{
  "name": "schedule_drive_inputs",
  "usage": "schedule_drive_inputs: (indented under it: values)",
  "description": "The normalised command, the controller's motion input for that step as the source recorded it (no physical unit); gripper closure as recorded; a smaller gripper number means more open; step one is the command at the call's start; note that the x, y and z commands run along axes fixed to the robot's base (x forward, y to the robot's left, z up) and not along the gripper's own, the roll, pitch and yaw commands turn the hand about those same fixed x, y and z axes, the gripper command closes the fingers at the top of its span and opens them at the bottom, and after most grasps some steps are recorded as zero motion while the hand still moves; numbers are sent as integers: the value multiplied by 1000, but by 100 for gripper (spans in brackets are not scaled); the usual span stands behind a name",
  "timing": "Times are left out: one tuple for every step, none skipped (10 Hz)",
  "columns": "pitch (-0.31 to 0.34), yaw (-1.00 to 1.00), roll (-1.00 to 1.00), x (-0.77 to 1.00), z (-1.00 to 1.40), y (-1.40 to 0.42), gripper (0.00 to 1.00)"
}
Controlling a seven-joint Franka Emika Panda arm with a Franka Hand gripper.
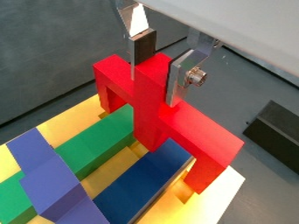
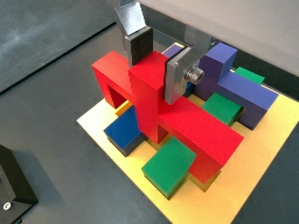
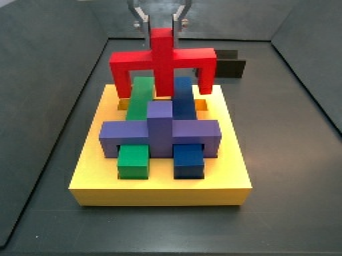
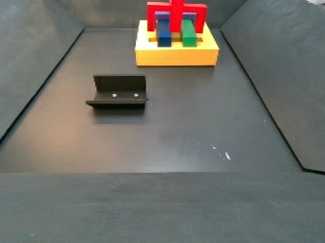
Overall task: Pick up the red object. Move up. Move to above the board. Insert the red object.
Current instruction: Insert the red object.
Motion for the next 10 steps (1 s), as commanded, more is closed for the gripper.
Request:
schedule_drive_inputs:
  values:
    - [0,0,89,-246,83,-11,100]
    - [0,0,87,-214,109,-60,100]
    - [0,9,49,0,26,-114,100]
    - [0,9,41,9,0,-103,100]
    - [0,0,37,54,-51,-74,100]
    - [0,0,27,91,-111,-29,100]
    - [0,3,21,166,-111,0,100]
    - [11,0,0,189,0,23,100]
    - [13,0,0,177,0,11,100]
    - [0,0,0,106,0,0,100]
